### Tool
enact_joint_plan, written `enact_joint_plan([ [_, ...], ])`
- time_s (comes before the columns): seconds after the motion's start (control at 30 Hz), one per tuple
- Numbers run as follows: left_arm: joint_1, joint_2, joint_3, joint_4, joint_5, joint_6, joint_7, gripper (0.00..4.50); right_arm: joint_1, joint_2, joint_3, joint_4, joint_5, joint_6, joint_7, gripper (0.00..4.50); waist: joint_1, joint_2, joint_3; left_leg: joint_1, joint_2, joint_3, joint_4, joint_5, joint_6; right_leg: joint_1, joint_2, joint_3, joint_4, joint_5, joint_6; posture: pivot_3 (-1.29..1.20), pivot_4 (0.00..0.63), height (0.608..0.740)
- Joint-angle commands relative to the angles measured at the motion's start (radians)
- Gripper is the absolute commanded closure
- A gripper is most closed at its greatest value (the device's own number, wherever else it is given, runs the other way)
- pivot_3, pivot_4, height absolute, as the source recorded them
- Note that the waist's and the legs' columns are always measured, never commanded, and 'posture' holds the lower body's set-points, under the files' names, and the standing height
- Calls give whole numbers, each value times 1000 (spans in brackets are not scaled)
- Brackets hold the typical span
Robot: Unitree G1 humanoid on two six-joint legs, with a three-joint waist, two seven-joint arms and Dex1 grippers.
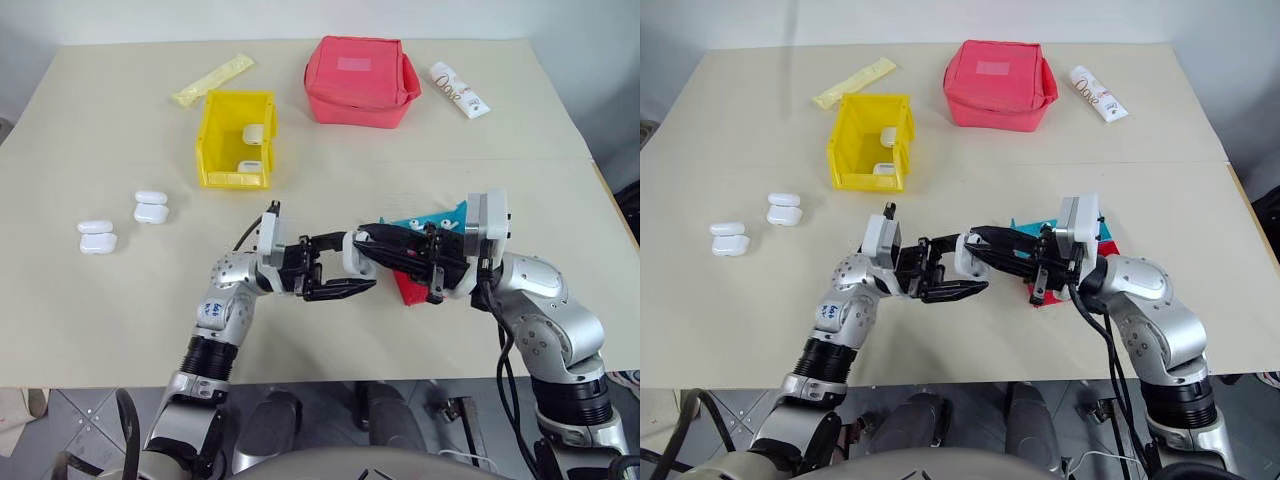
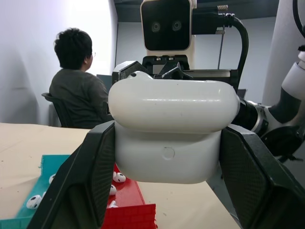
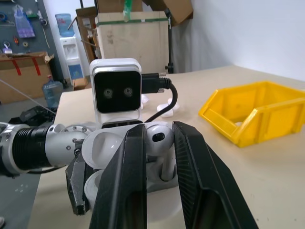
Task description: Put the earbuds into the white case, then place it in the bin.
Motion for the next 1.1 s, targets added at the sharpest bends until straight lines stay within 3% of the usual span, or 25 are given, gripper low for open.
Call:
enact_joint_plan([
  [0.03,-56,-17,54,-27,-39,-63,2,1676,30,-46,14,3,-20,43,8,4045,2,0,0,0,0,0,0,0,0,0,0,0,0,0,0,0,150,740],
  [0.47,-82,-23,62,57,-9,-132,-16,1676,-36,-118,6,-1,-17,92,1,4045,2,0,0,0,0,0,0,0,0,0,0,0,-1,0,0,0,150,740],
  [0.83,-89,-4,56,111,34,-158,-29,1676,-107,-121,-26,-20,-16,121,-20,403,3,0,0,0,0,0,0,0,0,0,0,0,-1,0,0,0,150,740],
  [1.1,-100,15,85,159,41,-174,-4,1676,-16,-211,-176,-64,17,167,-52,403,6,0,0,-1,0,0,0,0,0,0,0,0,-1,0,0,0,150,740],
])
